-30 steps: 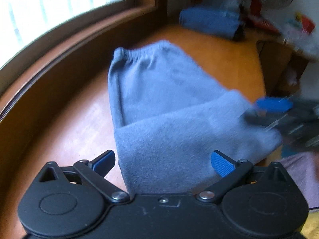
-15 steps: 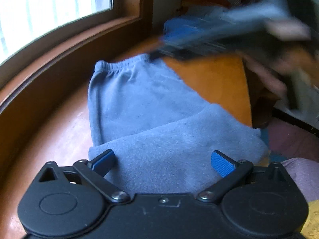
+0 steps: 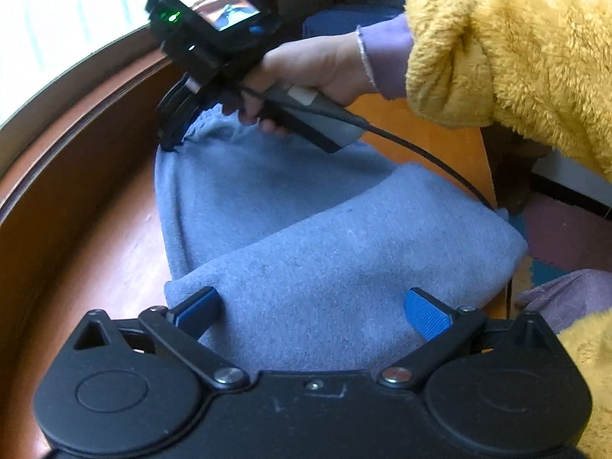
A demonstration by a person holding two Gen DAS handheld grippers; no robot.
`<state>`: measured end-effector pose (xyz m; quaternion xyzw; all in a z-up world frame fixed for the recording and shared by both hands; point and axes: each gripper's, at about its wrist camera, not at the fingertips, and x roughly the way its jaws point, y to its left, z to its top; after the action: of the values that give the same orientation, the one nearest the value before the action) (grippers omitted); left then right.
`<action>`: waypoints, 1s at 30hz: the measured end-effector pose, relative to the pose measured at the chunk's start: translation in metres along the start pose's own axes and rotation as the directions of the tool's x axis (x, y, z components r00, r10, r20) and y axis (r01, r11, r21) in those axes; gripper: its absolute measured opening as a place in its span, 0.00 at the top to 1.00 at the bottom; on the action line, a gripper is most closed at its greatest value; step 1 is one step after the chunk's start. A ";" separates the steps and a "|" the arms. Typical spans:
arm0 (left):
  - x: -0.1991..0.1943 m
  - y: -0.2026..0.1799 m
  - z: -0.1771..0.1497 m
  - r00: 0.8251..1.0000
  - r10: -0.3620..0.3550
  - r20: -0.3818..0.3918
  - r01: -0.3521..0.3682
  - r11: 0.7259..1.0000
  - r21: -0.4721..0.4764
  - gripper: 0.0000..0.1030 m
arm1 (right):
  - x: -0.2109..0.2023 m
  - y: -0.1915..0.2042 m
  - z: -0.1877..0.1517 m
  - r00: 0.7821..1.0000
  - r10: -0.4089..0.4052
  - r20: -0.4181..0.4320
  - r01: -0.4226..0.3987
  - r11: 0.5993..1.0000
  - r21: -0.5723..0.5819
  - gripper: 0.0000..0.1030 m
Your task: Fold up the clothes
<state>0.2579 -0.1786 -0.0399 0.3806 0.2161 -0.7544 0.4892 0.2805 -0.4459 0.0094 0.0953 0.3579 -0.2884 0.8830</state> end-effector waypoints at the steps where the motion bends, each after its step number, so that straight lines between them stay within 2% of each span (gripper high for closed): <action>1: 0.000 0.000 0.000 1.000 0.000 -0.002 0.000 1.000 -0.004 0.00 | -0.001 0.004 0.001 1.000 -0.002 -0.006 0.002 1.000 -0.003 0.96; 3: -0.001 0.001 -0.002 1.000 -0.003 -0.003 0.003 1.000 -0.006 0.00 | -0.008 0.007 0.006 1.000 -0.002 -0.005 0.002 1.000 0.000 0.96; 6: -0.003 -0.001 -0.006 1.000 0.001 0.002 -0.001 1.000 -0.006 0.00 | -0.034 0.010 0.005 0.999 -0.009 0.054 0.008 1.000 0.023 0.94; 9: -0.002 -0.001 -0.005 1.000 0.004 0.001 -0.004 1.000 -0.008 0.00 | -0.058 0.007 -0.002 0.996 -0.043 0.078 0.037 0.996 0.079 0.93; 12: -0.002 0.001 -0.003 1.000 0.006 0.000 -0.006 1.000 -0.008 0.00 | -0.071 0.006 -0.013 0.993 -0.092 0.068 0.086 0.993 0.087 0.93; 16: -0.002 0.001 -0.004 1.000 0.007 -0.002 -0.007 1.000 -0.006 0.00 | -0.065 -0.001 -0.032 0.987 -0.161 -0.008 0.161 0.981 0.104 0.92; 20: 0.001 0.001 -0.001 1.000 0.014 -0.008 -0.014 1.000 -0.006 0.00 | -0.068 0.004 -0.037 0.989 -0.151 -0.002 0.149 0.977 0.155 0.90; 22: 0.001 0.001 -0.001 1.000 0.017 -0.005 -0.017 1.000 -0.009 0.00 | -0.090 0.010 -0.037 0.988 -0.152 0.035 0.143 0.972 0.189 0.83; 24: 0.001 0.002 -0.002 1.000 0.018 0.002 -0.018 1.000 -0.017 0.00 | -0.121 0.020 -0.043 0.982 -0.159 0.105 0.136 0.971 0.196 0.67; 25: 0.000 0.003 -0.002 1.000 0.018 0.005 -0.017 1.000 -0.021 0.00 | -0.137 0.025 -0.047 0.977 -0.162 0.136 0.133 0.971 0.201 0.55; 26: -0.001 0.004 -0.002 1.000 0.018 0.008 -0.017 1.000 -0.022 0.00 | -0.153 0.029 -0.055 0.976 -0.155 0.152 0.122 0.971 0.207 0.50; 28: -0.006 0.004 -0.002 1.000 0.021 0.013 -0.020 0.999 -0.027 0.00 | -0.183 0.036 -0.070 0.974 -0.138 0.181 0.098 0.971 0.217 0.49; 30: -0.014 0.009 -0.003 0.999 0.029 0.023 -0.028 0.998 -0.048 0.00 | -0.208 0.048 -0.088 0.978 -0.124 0.167 0.084 0.969 0.232 0.49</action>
<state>0.2701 -0.1722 -0.0306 0.3630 0.2229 -0.7465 0.5112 0.1373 -0.2818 0.0868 0.1488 0.2464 -0.3804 0.8789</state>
